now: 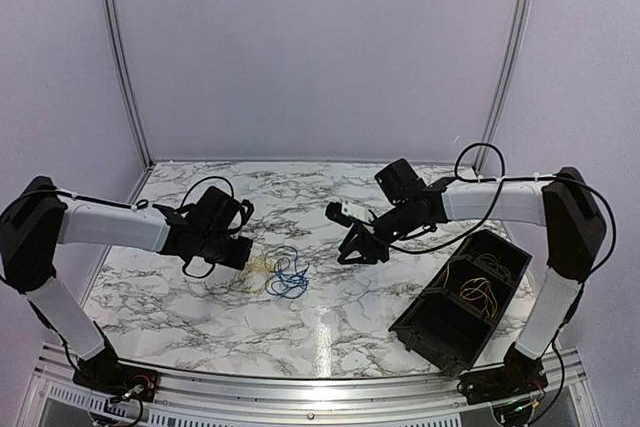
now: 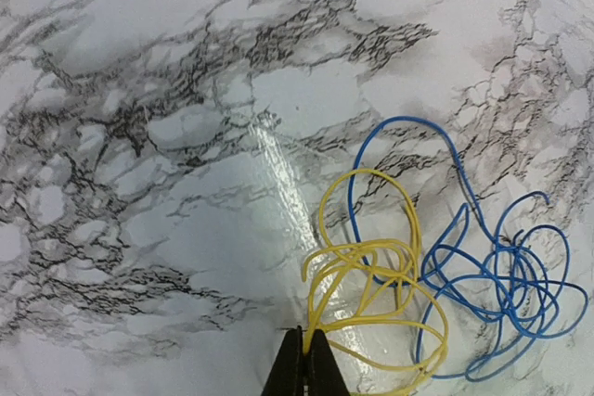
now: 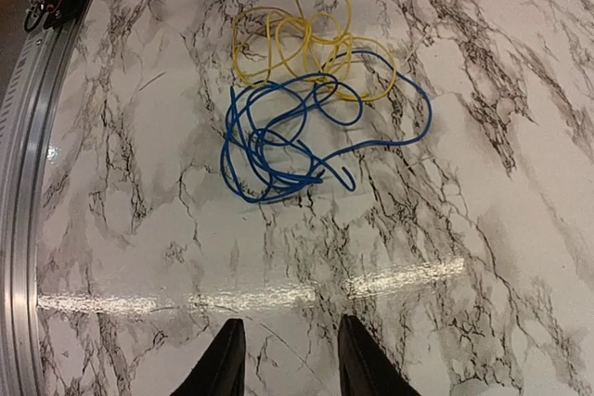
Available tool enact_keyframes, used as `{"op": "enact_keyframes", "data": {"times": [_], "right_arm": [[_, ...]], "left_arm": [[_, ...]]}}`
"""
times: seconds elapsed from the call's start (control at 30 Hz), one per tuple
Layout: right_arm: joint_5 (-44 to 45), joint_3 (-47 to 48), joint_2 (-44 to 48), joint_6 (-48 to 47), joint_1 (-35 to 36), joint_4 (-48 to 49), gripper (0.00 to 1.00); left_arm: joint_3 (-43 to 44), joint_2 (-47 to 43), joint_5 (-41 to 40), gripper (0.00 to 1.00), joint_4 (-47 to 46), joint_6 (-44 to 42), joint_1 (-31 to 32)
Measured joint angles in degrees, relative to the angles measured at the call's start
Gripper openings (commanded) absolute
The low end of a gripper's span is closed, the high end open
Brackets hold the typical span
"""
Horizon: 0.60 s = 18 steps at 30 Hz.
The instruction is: Untangle the cables
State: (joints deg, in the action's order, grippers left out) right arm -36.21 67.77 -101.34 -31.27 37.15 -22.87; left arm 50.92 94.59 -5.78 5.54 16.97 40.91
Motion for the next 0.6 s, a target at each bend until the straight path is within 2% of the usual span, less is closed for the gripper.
{"op": "enact_keyframes", "data": {"times": [0.1, 0.2, 0.3, 0.6], "right_arm": [[0.37, 1.86, 0.15, 0.35, 0.26, -0.52, 0.37], [0.83, 5.38, 0.15, 2.27, 0.57, 0.0, 0.46], [0.48, 9.68, -0.46, 4.61, 0.96, 1.27, 0.5], [-3.98, 29.14, -14.51, 8.81, 4.26, 1.4, 0.57]], "left_arm": [[-0.2, -4.98, -0.79, 0.0, -0.17, -0.52, 0.0], [-1.25, -11.19, -0.59, 0.0, -1.99, -0.7, 0.0], [-2.99, -15.56, 0.52, 0.0, -5.29, -0.72, 0.0], [-5.57, -18.34, 3.72, 0.0, -9.81, 0.42, 0.46]]}}
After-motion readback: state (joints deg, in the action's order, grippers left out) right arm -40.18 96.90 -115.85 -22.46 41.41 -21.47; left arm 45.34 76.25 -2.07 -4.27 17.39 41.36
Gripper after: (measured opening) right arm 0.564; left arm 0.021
